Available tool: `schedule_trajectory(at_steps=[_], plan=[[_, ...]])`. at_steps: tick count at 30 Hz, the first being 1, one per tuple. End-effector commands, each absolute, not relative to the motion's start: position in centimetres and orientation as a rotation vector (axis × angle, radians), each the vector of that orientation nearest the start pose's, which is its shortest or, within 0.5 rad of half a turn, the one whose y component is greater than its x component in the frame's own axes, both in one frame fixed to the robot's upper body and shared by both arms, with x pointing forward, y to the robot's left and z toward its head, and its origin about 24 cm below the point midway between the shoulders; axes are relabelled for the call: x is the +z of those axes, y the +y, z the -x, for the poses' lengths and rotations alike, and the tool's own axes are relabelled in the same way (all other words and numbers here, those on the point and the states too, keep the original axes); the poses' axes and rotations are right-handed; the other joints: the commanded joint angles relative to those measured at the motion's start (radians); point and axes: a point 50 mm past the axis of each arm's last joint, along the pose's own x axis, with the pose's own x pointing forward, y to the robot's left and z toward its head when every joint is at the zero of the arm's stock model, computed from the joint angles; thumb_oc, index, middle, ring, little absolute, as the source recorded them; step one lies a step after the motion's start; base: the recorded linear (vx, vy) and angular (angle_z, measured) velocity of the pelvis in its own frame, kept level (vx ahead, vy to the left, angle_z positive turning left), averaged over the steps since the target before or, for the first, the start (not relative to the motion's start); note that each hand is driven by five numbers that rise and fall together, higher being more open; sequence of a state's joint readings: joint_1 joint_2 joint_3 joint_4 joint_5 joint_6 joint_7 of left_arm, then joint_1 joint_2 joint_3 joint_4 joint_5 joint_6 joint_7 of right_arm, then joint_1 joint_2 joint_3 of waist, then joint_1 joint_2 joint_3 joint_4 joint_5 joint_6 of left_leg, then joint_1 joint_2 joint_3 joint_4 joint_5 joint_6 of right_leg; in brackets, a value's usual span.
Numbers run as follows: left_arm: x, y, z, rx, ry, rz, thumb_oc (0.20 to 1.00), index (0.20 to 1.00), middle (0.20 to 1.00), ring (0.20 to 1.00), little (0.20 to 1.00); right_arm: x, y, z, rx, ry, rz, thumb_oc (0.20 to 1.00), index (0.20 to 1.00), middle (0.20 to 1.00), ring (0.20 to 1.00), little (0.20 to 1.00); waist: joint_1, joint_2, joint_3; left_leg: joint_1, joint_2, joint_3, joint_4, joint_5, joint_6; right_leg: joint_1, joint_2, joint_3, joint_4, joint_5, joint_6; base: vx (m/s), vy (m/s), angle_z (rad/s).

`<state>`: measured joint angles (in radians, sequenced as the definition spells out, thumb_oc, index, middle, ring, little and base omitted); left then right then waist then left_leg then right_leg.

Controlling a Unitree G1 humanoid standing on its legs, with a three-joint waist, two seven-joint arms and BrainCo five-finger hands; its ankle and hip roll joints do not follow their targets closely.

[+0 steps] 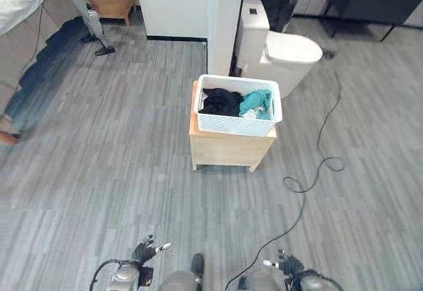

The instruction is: Grab the laundry basket,head to the washer,open it,put in the laundry and shut it.

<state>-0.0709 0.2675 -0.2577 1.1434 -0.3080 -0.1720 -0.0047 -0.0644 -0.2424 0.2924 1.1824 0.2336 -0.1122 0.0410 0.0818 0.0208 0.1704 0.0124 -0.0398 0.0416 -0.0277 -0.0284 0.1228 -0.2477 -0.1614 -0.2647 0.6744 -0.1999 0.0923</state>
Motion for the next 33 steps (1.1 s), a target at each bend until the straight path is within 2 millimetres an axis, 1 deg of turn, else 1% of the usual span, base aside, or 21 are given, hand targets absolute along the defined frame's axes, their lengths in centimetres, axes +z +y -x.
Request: schedule_trajectory(at_steps=[1, 2, 3, 4, 6, 10, 12, 13, 15, 17, 18, 19, 20, 21, 22, 25, 28, 29, 31, 32, 33], plan=[[-13.4, 23.9, -14.8, 0.121, 0.859, -0.127, 1.0, 1.0, 1.0, 1.0, 1.0, -14.5, -22.4, -13.9, -0.031, 0.981, 0.146, 1.0, 1.0, 1.0, 1.0, 1.0, -0.005, -0.05, 0.007, -0.064, 0.016, 0.008, 0.092, -0.02, -0.076, 0.118, 0.041, -0.027, -0.462, 0.143, 0.003, 0.18, -0.075, 0.15], [-13.2, 23.8, -15.0, 0.118, 0.847, -0.124, 1.0, 1.0, 1.0, 1.0, 1.0, -14.3, -22.5, -14.1, -0.038, 0.969, 0.145, 1.0, 1.0, 1.0, 1.0, 1.0, -0.012, -0.055, 0.012, -0.052, 0.01, 0.002, 0.097, -0.032, -0.082, 0.117, 0.039, -0.012, -0.545, 0.169, 0.012, 0.47, -0.173, 0.64], [-13.2, 23.7, -15.2, 0.119, 0.842, -0.128, 1.0, 1.0, 1.0, 1.0, 1.0, -14.1, -23.1, -14.1, -0.063, 0.956, 0.137, 1.0, 1.0, 1.0, 1.0, 1.0, -0.029, -0.073, 0.015, -0.003, -0.007, -0.024, 0.104, -0.073, -0.088, 0.086, 0.037, 0.086, -0.674, 0.245, 0.046, 0.37, -0.132, 0.75], [-13.2, 23.7, -15.2, 0.119, 0.842, -0.128, 1.0, 1.0, 1.0, 1.0, 1.0, -14.1, -23.1, -14.1, -0.063, 0.956, 0.137, 1.0, 1.0, 1.0, 1.0, 1.0, -0.029, -0.072, 0.016, -0.002, -0.006, -0.024, 0.104, -0.074, -0.088, 0.088, 0.038, 0.086, -0.675, 0.245, 0.046, 0.39, -0.138, 0.8], [-13.4, 23.7, -14.6, 0.11, 0.85, -0.13, 1.0, 1.0, 1.0, 1.0, 1.0, -14.1, -24.0, -13.3, -0.101, 0.957, 0.116, 1.0, 1.0, 1.0, 1.0, 1.0, -0.046, -0.086, -0.008, 0.046, -0.013, -0.048, 0.114, -0.115, -0.093, 0.096, 0.044, 0.147, -0.696, 0.284, 0.053, 0.32, -0.136, 0.5], [-13.8, 23.6, -13.8, 0.103, 0.881, -0.127, 1.0, 1.0, 1.0, 1.0, 1.0, -14.4, -24.6, -11.7, -0.129, 0.985, 0.092, 1.0, 1.0, 1.0, 1.0, 1.0, -0.056, -0.098, -0.031, 0.093, 0.005, -0.069, 0.161, -0.171, -0.108, 0.123, 0.064, 0.165, -0.635, 0.262, 0.03, 0.31, -0.184, 0.55], [-14.2, 23.6, -12.9, 0.11, 0.917, -0.121, 1.0, 1.0, 1.0, 1.0, 1.0, -14.7, -24.8, -10.6, -0.14, 1.022, 0.086, 1.0, 1.0, 1.0, 1.0, 1.0, -0.058, -0.097, -0.05, 0.083, 0.041, -0.061, 0.261, -0.141, -0.142, 0.168, 0.08, 0.126, -0.626, 0.238, 0.006, 0.27, -0.273, 0.23], [-14.3, 23.6, -12.8, 0.118, 0.926, -0.113, 1.0, 1.0, 1.0, 1.0, 1.0, -14.7, -25.0, -10.4, -0.151, 1.026, 0.082, 1.0, 1.0, 1.0, 1.0, 1.0, -0.056, -0.098, -0.048, 0.041, 0.059, -0.056, 0.386, -0.096, -0.161, 0.192, 0.091, 0.115, -0.622, 0.219, -0.015, 0.19, -0.297, 0.17], [-14.3, 23.5, -13.0, 0.125, 0.919, -0.097, 1.0, 1.0, 1.0, 1.0, 1.0, -14.5, -25.4, -10.8, -0.17, 1.006, 0.075, 1.0, 1.0, 1.0, 1.0, 1.0, -0.051, -0.099, -0.031, -0.067, 0.075, -0.073, 0.607, -0.045, -0.162, 0.221, 0.116, 0.105, -0.619, 0.194, -0.051, 0.09, -0.244, 0.27], [-14.0, 23.6, -13.5, 0.151, 0.898, -0.078, 1.0, 1.0, 1.0, 1.0, 1.0, -14.0, -26.0, -11.6, -0.197, 0.975, 0.079, 1.0, 1.0, 1.0, 1.0, 1.0, -0.041, -0.107, -0.013, -0.139, 0.085, -0.084, 0.681, -0.01, -0.148, 0.246, 0.128, 0.105, -0.623, 0.172, -0.072, 0.08, -0.161, -0.14], [-13.8, 23.6, -13.8, 0.156, 0.882, -0.073, 1.0, 1.0, 1.0, 1.0, 1.0, -13.7, -26.2, -11.9, -0.203, 0.956, 0.081, 1.0, 1.0, 1.0, 1.0, 1.0, -0.04, -0.109, -0.013, -0.142, 0.093, -0.074, 0.637, -0.019, -0.144, 0.254, 0.126, 0.107, -0.627, 0.168, -0.072, 0.23, -0.036, -0.15], [-13.0, 23.8, -14.7, 0.164, 0.813, -0.052, 1.0, 1.0, 1.0, 1.0, 1.0, -12.4, -27.8, -12.9, -0.263, 0.863, 0.063, 1.0, 1.0, 1.0, 1.0, 1.0, -0.031, -0.116, -0.018, -0.14, 0.114, -0.062, 0.389, -0.034, -0.154, 0.287, 0.112, 0.12, -0.656, 0.16, -0.056, 0.2, 0.011, -0.06], [-13.0, 23.8, -14.7, 0.164, 0.813, -0.052, 1.0, 1.0, 1.0, 1.0, 1.0, -12.4, -27.8, -12.9, -0.263, 0.864, 0.063, 1.0, 1.0, 1.0, 1.0, 1.0, -0.032, -0.118, -0.019, -0.139, 0.111, -0.062, 0.384, -0.03, -0.154, 0.285, 0.11, 0.119, -0.656, 0.16, -0.055, 0.24, 0.071, -0.09], [-12.5, 24.2, -15.0, 0.182, 0.786, -0.055, 1.0, 1.0, 1.0, 1.0, 1.0, -11.5, -28.8, -13.4, -0.302, 0.812, 0.065, 1.0, 1.0, 1.0, 1.0, 1.0, -0.03, -0.105, -0.024, -0.13, 0.128, -0.081, 0.231, 0.029, -0.175, 0.3, 0.115, 0.126, -0.673, 0.155, -0.047, 0.12, 0.092, -0.32], [-11.7, 24.5, -16.1, 0.188, 0.736, -0.073, 1.0, 1.0, 1.0, 1.0, 1.0, -10.6, -29.6, -14.0, -0.335, 0.765, 0.076, 1.0, 1.0, 1.0, 1.0, 1.0, -0.031, -0.092, -0.026, -0.143, 0.144, -0.085, 0.171, 0.07, -0.185, 0.303, 0.117, 0.126, -0.67, 0.148, -0.046, 0.14, 0.117, -0.42], [-10.1, 24.5, -17.8, 0.161, 0.661, -0.15, 1.0, 1.0, 1.0, 1.0, 1.0, -8.5, -31.2, -14.9, -0.379, 0.669, 0.13, 1.0, 1.0, 1.0, 1.0, 1.0, -0.048, -0.064, -0.041, -0.096, 0.178, -0.033, 0.087, 0.085, -0.198, 0.324, 0.119, 0.126, -0.668, 0.128, -0.043, 0.15, 0.128, -0.34], [-9.6, 24.6, -18.5, 0.162, 0.656, -0.156, 1.0, 1.0, 1.0, 1.0, 1.0, -6.8, -32.9, -15.1, -0.427, 0.624, 0.183, 1.0, 1.0, 1.0, 1.0, 1.0, -0.055, -0.043, -0.062, -0.051, 0.17, -0.023, 0.053, 0.078, -0.193, 0.345, 0.108, 0.137, -0.671, 0.123, -0.038, 0.18, 0.153, -0.13], [-8.6, 25.3, -18.9, 0.166, 0.616, -0.159, 1.0, 1.0, 1.0, 1.0, 1.0, -5.0, -34.3, -15.5, -0.459, 0.568, 0.226, 1.0, 1.0, 1.0, 1.0, 1.0, -0.058, -0.025, -0.079, -0.01, 0.161, -0.008, 0.024, 0.07, -0.19, 0.362, 0.094, 0.138, -0.675, 0.117, -0.03, 0.16, 0.152, -0.38], [-7.0, 26.2, -19.7, 0.171, 0.556, -0.161, 1.0, 1.0, 1.0, 1.0, 1.0, -3.9, -35.5, -15.6, -0.483, 0.556, 0.277, 1.0, 1.0, 1.0, 1.0, 1.0, -0.055, -0.011, -0.089, 0.016, 0.15, 0.004, -0.003, 0.071, -0.183, 0.368, 0.083, 0.144, -0.678, 0.12, -0.023, 0.18, 0.174, -0.48], [-5.4, 27.0, -20.7, 0.157, 0.495, -0.2, 1.0, 1.0, 1.0, 1.0, 1.0, -2.8, -36.6, -15.9, -0.505, 0.54, 0.325, 1.0, 1.0, 1.0, 1.0, 1.0, -0.057, -0.001, -0.093, 0.026, 0.143, 0.009, -0.011, 0.069, -0.179, 0.368, 0.073, 0.141, -0.676, 0.117, -0.019, 0.1, 0.107, -0.2], [-5.4, 27.0, -20.7, 0.157, 0.496, -0.201, 1.0, 1.0, 1.0, 1.0, 1.0, -2.8, -36.6, -15.9, -0.505, 0.541, 0.325, 1.0, 1.0, 1.0, 1.0, 1.0, -0.056, -0.001, -0.093, 0.026, 0.143, 0.009, -0.012, 0.069, -0.179, 0.368, 0.073, 0.142, -0.676, 0.117, -0.019, 0.09, 0.096, -0.09]])
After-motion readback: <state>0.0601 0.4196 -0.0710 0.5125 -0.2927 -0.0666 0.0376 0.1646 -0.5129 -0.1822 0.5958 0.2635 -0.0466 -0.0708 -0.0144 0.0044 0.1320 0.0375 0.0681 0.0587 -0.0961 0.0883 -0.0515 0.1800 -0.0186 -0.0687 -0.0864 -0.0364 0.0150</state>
